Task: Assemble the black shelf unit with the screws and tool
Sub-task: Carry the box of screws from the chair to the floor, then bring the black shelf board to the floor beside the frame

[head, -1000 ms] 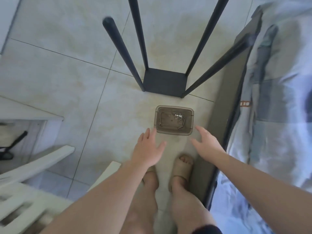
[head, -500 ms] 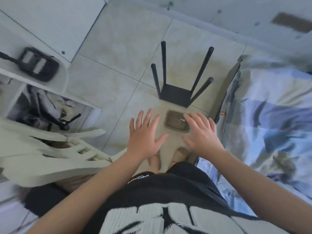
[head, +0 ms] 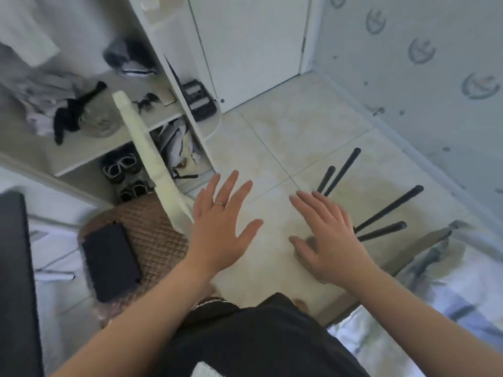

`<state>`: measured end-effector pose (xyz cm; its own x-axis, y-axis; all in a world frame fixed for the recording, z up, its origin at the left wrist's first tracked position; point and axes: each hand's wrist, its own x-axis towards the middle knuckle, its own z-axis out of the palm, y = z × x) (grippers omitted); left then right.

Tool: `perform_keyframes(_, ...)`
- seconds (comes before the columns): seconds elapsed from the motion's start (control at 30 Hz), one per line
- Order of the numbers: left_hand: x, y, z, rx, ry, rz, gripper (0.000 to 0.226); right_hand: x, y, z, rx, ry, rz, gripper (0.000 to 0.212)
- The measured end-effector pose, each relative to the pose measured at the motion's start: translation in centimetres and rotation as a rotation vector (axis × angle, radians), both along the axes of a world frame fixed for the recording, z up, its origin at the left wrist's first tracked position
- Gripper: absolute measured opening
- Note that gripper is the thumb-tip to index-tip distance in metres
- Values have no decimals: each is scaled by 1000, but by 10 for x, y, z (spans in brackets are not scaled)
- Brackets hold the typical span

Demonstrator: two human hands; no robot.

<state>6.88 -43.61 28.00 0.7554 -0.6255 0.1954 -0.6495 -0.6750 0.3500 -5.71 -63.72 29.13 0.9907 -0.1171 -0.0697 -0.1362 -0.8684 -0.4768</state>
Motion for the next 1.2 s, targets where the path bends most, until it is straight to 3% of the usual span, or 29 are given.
perform_keyframes(0.17,26,65,19,-184,-151,178,62,54,61,36,-33,-146,200,65)
perform_keyframes(0.3,42,137,16,-224,-187,351,61,98,126,46,-34,-187,365,64)
perform_keyframes(0.57,56,281,-46,-119,102,596,66,163,256,10,-87,-138,534,63)
perform_keyframes(0.93,28,362,-185,-83,678,924,69,201,377,-144,-118,363,662,65)
perform_keyframes(1.2,23,387,-305,-203,811,1311,74,231,440,-270,165,713,436,79)
